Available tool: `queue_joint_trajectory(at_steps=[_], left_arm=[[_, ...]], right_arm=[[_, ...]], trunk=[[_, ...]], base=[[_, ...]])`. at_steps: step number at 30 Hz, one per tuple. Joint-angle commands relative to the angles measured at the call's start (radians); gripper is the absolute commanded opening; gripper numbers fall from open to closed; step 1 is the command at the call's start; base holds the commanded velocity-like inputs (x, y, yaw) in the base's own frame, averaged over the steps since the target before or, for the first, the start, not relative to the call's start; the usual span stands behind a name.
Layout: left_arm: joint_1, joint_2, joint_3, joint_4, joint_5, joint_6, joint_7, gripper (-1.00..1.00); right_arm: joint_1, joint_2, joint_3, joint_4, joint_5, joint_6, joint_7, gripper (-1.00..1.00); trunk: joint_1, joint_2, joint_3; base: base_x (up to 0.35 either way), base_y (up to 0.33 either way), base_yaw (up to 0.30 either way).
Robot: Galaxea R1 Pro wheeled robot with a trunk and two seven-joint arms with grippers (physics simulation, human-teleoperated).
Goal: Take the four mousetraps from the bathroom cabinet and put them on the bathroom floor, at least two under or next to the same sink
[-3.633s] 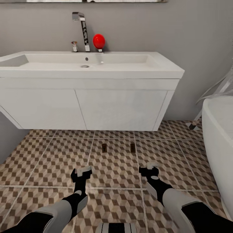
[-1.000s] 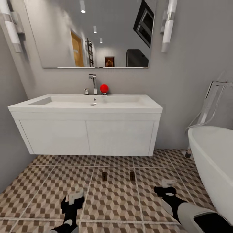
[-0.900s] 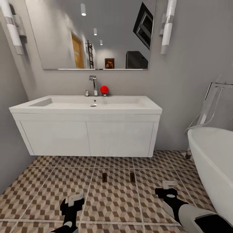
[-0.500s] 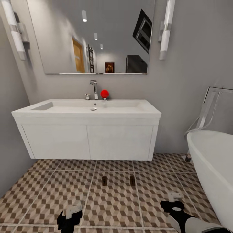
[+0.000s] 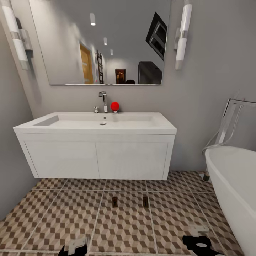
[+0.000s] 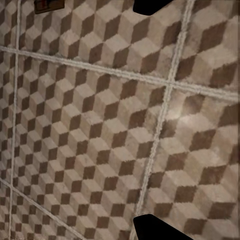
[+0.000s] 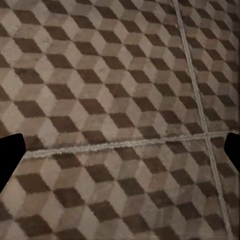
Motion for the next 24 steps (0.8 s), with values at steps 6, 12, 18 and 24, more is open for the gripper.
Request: queue_joint_trajectory(at_steps=[6, 12, 18, 24], left_arm=[[0.011, 0.007, -0.009, 0.001, 0.01, 0.001, 0.002, 1.0], [0.022, 0.01, -0.009, 0.001, 0.011, 0.002, 0.002, 1.0], [0.026, 0.011, -0.009, 0.001, 0.021, 0.002, 0.002, 1.0], [0.028, 0.011, -0.009, 0.001, 0.04, 0.004, 0.002, 1.0]], right_arm=[[0.029, -0.004, 0.009, 0.003, -0.01, -0.008, 0.002, 1.0], [0.056, -0.006, 0.009, 0.003, -0.009, -0.008, 0.001, 1.0], [0.065, -0.007, 0.009, 0.004, -0.009, -0.007, -0.001, 1.0], [0.07, -0.007, 0.009, 0.004, -0.01, -0.007, -0.006, 1.0]], trunk=[[-0.023, 0.042, 0.018], [-0.046, 0.084, 0.037], [-0.069, 0.126, 0.056], [-0.092, 0.168, 0.074]], base=[[0.0, 0.0, 0.0], [0.0, 0.0, 0.0], [0.0, 0.0, 0.0], [0.0, 0.0, 0.0]])
